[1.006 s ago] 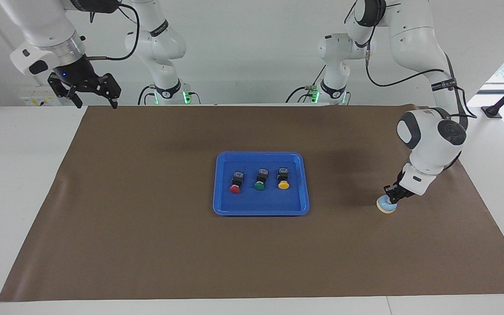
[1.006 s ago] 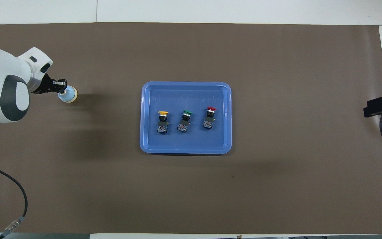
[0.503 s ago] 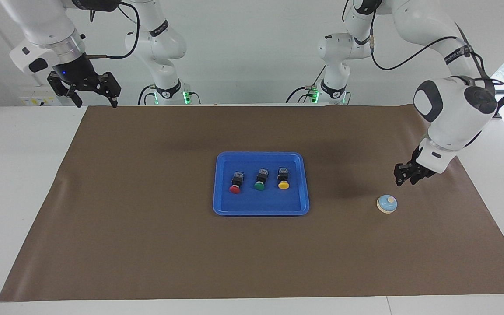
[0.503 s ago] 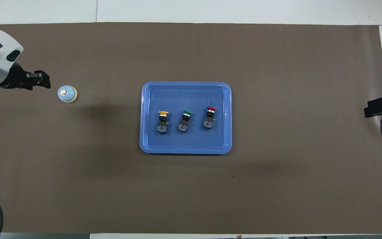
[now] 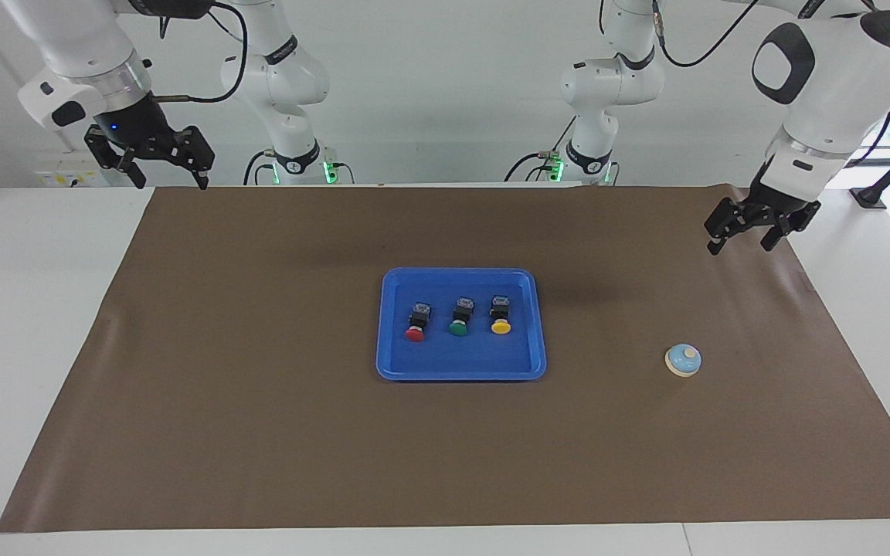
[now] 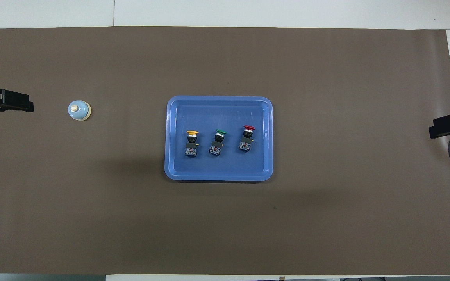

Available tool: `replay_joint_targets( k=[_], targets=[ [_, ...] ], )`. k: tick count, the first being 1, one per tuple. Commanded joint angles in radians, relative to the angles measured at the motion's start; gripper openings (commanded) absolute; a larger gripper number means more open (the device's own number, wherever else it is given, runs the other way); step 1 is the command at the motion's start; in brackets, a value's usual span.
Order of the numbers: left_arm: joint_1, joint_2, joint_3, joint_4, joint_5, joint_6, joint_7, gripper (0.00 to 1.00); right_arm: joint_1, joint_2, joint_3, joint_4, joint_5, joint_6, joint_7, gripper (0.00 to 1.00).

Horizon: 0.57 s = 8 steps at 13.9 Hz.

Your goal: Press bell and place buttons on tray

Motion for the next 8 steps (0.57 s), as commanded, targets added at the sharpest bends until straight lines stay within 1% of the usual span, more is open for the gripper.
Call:
replay_joint_targets(
  k=[1, 4, 6, 8],
  targets=[
    [-0.019, -0.031, 0.003, -0.015, 0.003, -0.035, -0.014, 1.00, -0.020, -0.025, 0.005, -0.032, 0.003, 0.013, 0.014, 1.00],
    [-0.019, -0.025, 0.003, -0.003, 0.003, -0.078, -0.011, 1.00, -0.014, -0.025, 0.007, -0.032, 0.003, 0.013, 0.014, 1.00],
    [-0.021, -0.006, 0.005, 0.044, -0.006, -0.139, -0.011, 1.00, -0.011, -0.025, 0.007, -0.032, 0.003, 0.013, 0.014, 1.00],
    [-0.021, 0.000, 0.005, 0.044, -0.006, -0.155, -0.010, 1.00, -0.011, -0.025, 0.007, -0.032, 0.003, 0.013, 0.014, 1.00]
  ],
)
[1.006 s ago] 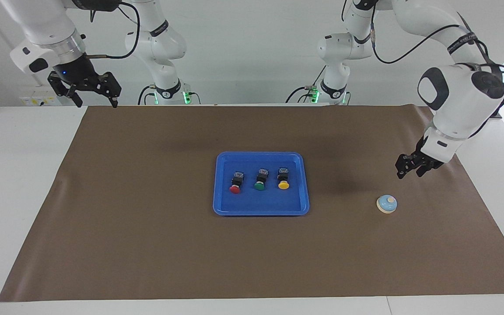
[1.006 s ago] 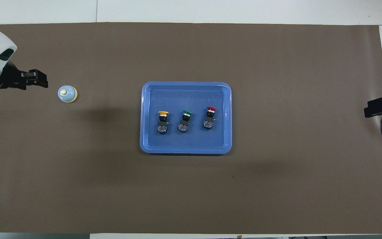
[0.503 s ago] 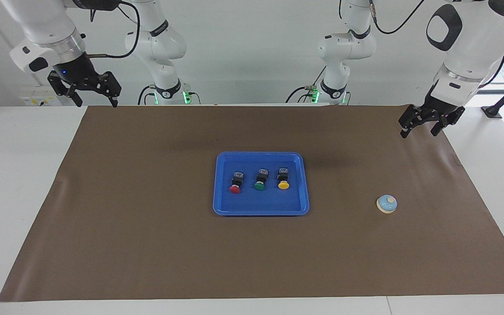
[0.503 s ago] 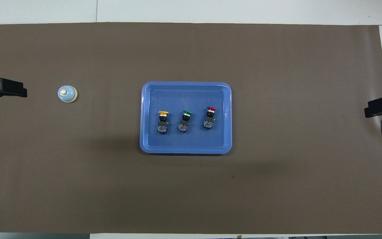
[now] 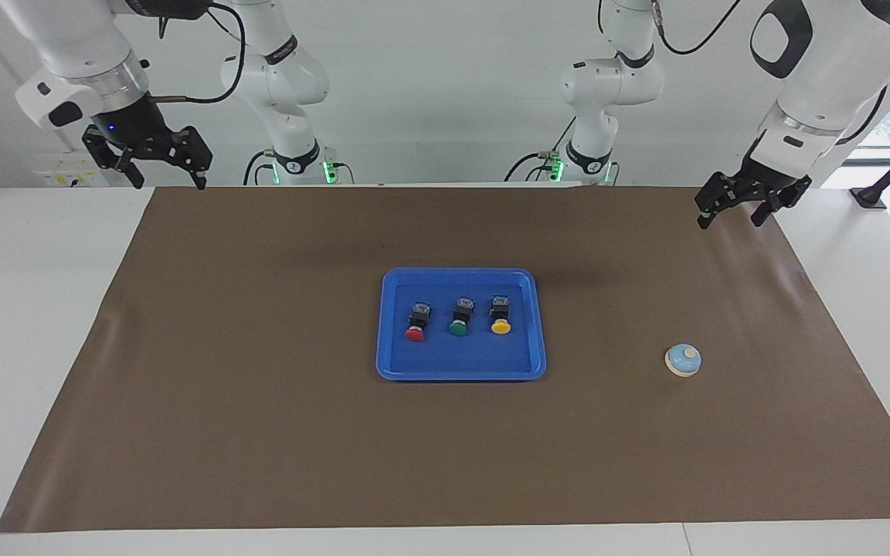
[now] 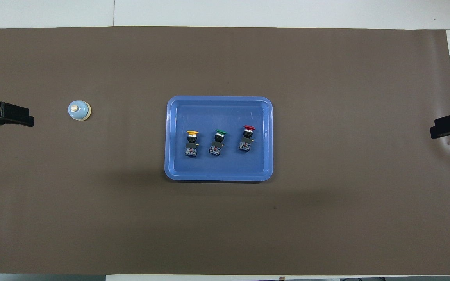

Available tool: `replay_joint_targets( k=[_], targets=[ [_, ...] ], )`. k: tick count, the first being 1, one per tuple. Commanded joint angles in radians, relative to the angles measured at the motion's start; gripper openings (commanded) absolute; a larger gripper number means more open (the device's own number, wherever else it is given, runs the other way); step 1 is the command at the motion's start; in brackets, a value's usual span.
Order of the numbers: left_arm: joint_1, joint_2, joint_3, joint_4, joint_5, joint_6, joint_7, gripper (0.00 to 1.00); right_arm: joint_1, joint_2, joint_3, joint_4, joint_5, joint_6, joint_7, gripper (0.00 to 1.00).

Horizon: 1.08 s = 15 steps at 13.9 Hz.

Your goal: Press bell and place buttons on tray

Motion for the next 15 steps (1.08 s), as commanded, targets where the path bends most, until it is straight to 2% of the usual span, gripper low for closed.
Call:
replay_joint_targets(
  k=[1, 15],
  targets=[
    [-0.017, 0.012, 0.007, 0.024, -0.005, -0.041, -0.006, 1.00, -0.009, -0.025, 0.007, -0.031, 0.003, 0.013, 0.014, 1.00],
    [-0.030, 0.007, 0.007, 0.022, -0.005, -0.064, 0.067, 1.00, -0.007, -0.025, 0.006, -0.031, 0.003, 0.013, 0.014, 1.00]
  ],
)
